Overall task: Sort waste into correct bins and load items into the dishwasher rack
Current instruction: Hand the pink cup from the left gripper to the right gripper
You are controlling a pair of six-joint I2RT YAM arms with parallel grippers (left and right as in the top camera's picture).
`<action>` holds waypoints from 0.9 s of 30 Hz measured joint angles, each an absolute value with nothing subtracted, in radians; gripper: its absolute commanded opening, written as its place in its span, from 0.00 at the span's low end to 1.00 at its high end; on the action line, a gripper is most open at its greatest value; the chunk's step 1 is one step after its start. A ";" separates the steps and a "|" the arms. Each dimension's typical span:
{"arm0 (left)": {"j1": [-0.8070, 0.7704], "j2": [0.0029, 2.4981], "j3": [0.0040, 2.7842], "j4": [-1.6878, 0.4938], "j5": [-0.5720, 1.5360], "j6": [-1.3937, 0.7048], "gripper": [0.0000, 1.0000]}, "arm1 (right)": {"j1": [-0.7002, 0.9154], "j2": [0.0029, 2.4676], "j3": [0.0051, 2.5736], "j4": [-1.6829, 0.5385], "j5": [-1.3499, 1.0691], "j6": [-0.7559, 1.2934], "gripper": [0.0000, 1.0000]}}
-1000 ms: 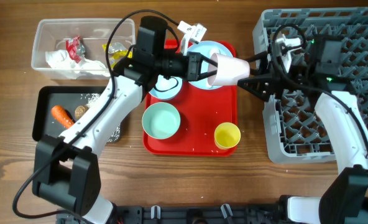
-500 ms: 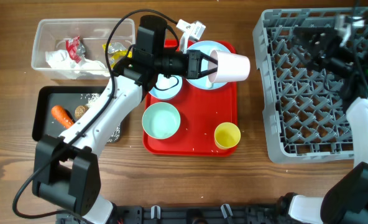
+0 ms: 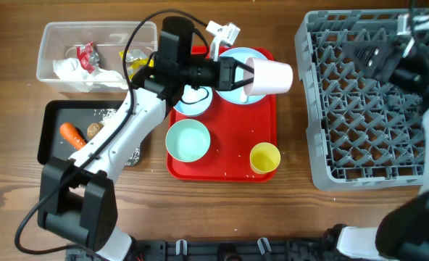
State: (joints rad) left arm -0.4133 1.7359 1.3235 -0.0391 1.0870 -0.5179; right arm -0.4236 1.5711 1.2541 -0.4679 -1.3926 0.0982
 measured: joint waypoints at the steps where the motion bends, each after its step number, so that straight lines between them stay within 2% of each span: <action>1: -0.413 1.736 1.324 -0.014 1.095 -0.523 0.04 | -0.423 1.581 1.180 -0.392 -1.462 0.080 1.00; 5: -0.419 1.736 1.324 0.004 1.102 -0.533 0.04 | -0.366 1.585 1.124 -0.315 -1.555 0.065 0.99; 11: -0.425 1.736 1.324 0.016 1.113 -0.537 0.04 | -0.193 1.585 1.119 -0.182 -1.559 0.115 0.99; 16: -0.422 1.736 1.324 0.017 1.113 -0.537 0.04 | -0.186 1.585 1.118 -0.135 -1.560 0.169 0.99; 20: -0.427 1.736 1.324 0.015 1.105 -0.537 0.04 | -0.184 1.580 1.113 0.078 -1.560 0.323 0.99; 27: -0.402 1.736 1.324 0.015 1.105 -0.537 0.04 | -0.176 1.578 1.113 0.090 -1.560 0.397 0.99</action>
State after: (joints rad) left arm -0.4023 1.7363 1.3235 0.0154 1.1046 -0.5373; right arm -0.1764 1.5784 1.1130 0.0898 -1.5597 0.3969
